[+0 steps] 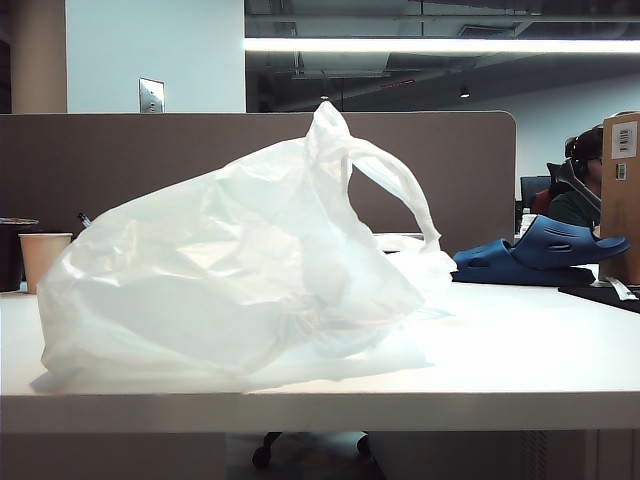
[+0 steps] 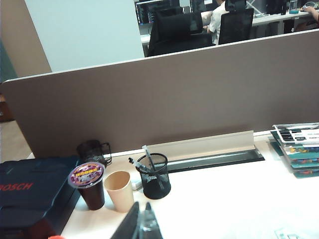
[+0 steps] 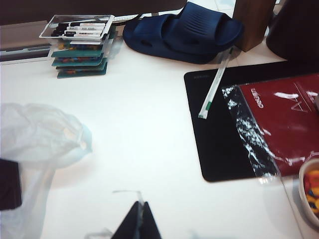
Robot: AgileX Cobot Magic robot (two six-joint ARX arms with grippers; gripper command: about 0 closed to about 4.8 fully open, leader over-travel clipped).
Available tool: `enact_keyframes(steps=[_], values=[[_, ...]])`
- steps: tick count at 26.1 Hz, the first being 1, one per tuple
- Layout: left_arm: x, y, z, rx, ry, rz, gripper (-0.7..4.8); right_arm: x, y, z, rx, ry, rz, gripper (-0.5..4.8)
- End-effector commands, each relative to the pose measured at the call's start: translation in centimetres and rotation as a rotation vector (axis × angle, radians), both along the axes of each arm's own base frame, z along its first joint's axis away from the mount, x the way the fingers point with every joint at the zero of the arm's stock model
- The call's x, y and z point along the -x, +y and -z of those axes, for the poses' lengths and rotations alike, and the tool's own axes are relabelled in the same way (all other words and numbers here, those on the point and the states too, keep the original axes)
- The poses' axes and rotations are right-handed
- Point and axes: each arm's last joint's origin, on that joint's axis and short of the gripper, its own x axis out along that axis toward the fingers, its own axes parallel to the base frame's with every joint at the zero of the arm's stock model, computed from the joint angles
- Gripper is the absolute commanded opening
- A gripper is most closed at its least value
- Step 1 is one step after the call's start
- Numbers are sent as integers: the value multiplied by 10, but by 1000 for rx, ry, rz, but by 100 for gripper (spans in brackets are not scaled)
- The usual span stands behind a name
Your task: Put the power bank into the bag.
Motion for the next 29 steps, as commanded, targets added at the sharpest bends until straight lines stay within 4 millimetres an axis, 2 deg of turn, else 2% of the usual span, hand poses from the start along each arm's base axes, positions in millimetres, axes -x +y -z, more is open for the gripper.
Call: enact_keyframes(steps=[1, 6, 10, 12, 23, 29], values=[[17, 0, 9, 44, -28, 20, -7, 15, 0, 8, -5, -68, 3, -1], [34, 0, 35, 44, -29, 26, -8, 35, 0, 29, -4, -111, 3, -1], [50, 0, 59, 45, -44, 49, -7, 52, 0, 56, -4, -151, 2, -1], [56, 0, 65, 45, -52, 48, -7, 57, 0, 63, -4, -158, 2, -1], [85, 1, 87, 42, -80, 48, -7, 80, 0, 87, -5, -226, 1, -1], [98, 1, 107, 42, -113, 71, -7, 91, 0, 96, -5, -271, 1, -1]])
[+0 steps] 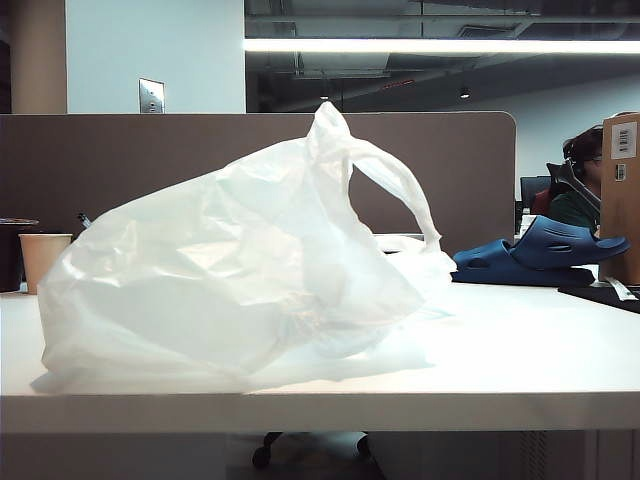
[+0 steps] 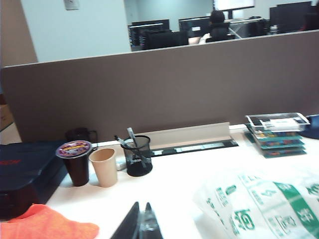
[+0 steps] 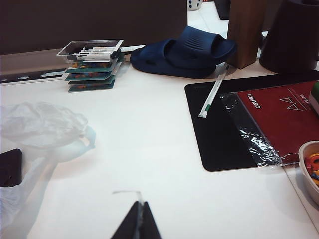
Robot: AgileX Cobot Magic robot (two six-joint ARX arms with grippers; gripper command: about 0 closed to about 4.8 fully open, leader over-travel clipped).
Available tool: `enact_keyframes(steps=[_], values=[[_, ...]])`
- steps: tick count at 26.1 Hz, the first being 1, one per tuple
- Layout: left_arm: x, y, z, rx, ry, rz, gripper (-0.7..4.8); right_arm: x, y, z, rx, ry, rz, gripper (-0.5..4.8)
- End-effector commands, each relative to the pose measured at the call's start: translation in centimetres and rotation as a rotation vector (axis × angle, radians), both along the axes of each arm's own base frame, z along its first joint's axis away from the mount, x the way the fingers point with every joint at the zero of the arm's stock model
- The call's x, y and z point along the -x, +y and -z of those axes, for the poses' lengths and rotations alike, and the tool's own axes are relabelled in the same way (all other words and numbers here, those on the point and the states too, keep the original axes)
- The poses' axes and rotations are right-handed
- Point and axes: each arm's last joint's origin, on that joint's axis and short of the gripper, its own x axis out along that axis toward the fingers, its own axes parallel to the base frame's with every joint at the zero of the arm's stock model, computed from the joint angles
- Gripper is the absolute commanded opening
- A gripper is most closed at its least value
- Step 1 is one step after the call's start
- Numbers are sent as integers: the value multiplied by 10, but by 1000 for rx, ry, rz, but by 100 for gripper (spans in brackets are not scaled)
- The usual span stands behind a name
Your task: Put the power bank into the bag.
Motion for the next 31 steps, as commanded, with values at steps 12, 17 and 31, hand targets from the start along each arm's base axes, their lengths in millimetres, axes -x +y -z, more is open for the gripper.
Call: enact_keyframes(steps=[12, 17, 31], values=[[-6, -1, 26, 1, -23, 19, -7, -10, 0, 20, -15, -108, -1, -1], [-26, -3, 47, -8, -69, 83, -7, -24, 0, 39, -17, -125, -1, -1], [-55, -5, 102, 18, -120, 97, -7, -51, 0, 103, 33, -150, -8, -1]])
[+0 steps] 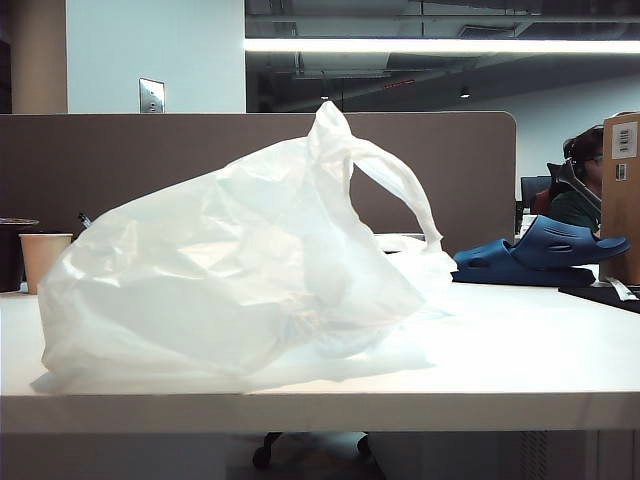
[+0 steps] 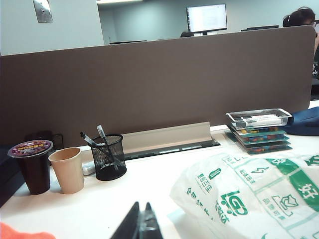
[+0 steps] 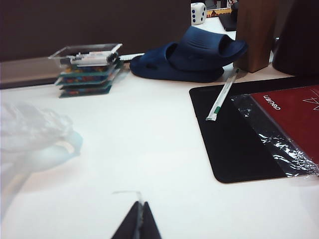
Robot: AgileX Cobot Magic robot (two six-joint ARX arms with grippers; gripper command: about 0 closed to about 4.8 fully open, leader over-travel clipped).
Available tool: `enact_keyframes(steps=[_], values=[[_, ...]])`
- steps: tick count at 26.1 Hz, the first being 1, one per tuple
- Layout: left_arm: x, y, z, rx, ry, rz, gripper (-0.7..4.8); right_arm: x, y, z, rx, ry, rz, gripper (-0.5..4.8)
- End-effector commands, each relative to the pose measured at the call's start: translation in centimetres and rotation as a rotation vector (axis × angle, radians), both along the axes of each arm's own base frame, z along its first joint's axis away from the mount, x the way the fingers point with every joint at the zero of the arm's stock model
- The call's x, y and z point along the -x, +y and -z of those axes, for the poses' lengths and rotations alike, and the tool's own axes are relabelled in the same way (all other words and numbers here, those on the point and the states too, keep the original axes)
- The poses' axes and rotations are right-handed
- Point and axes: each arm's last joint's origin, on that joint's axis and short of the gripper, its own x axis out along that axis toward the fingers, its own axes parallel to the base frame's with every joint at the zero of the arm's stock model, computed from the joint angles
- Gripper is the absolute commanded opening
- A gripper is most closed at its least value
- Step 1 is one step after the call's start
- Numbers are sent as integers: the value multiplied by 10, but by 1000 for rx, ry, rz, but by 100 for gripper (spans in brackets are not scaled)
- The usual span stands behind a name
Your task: Put the power bank into the bag.
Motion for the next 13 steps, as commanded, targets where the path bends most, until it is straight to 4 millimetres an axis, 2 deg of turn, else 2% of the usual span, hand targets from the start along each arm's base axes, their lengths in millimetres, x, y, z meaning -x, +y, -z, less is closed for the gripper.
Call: enact_keyframes(steps=[1, 6, 13], values=[[-1, 0, 3, 20, -25, 6, -6, -3, 0, 7, 33, -34, -4, -1], [-4, 0, 10, 21, -16, 7, -7, -6, 0, 19, 63, -74, -5, -1], [-4, 0, 12, 21, -16, 7, -7, -6, 0, 19, 92, -82, -3, -1]])
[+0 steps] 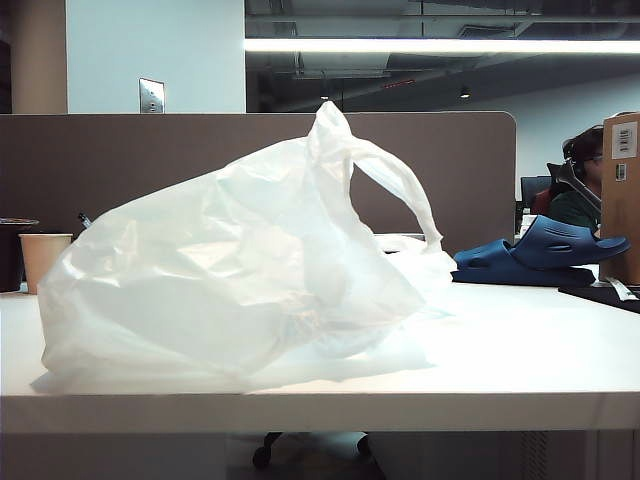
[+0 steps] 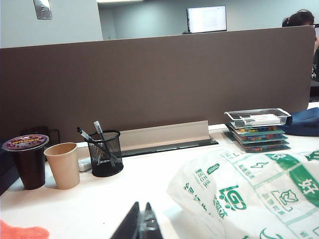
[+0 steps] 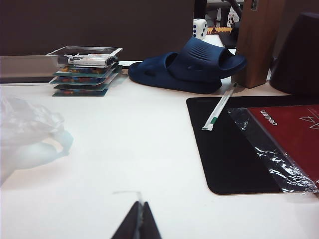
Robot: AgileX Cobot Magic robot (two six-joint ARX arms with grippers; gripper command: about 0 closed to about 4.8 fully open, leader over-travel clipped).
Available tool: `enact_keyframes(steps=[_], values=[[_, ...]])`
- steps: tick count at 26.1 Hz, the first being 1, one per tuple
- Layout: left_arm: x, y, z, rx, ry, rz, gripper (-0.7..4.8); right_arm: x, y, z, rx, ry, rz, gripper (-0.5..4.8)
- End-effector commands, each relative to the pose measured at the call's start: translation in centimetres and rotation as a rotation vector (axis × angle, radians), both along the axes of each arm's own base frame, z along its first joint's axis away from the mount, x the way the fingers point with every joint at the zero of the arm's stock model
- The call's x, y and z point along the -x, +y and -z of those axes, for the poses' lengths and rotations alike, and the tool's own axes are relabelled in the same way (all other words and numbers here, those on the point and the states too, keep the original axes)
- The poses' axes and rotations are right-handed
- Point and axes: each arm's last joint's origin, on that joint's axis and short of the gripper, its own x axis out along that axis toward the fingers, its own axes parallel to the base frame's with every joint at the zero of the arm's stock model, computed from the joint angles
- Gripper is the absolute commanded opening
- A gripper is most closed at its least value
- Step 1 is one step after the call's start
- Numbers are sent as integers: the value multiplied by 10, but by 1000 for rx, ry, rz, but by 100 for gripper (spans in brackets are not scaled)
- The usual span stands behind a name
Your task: Put the power bank into the bag.
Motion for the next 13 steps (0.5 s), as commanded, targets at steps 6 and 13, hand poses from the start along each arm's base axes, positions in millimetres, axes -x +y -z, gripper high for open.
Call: enact_keyframes(steps=[6, 13], values=[[-3, 0, 11, 0, -22, 7, -7, 0, 0, -3, 26, -24, 2, -1], [-3, 0, 12, 2, -19, 7, -6, -1, 0, 5, 25, -11, 9, -1]])
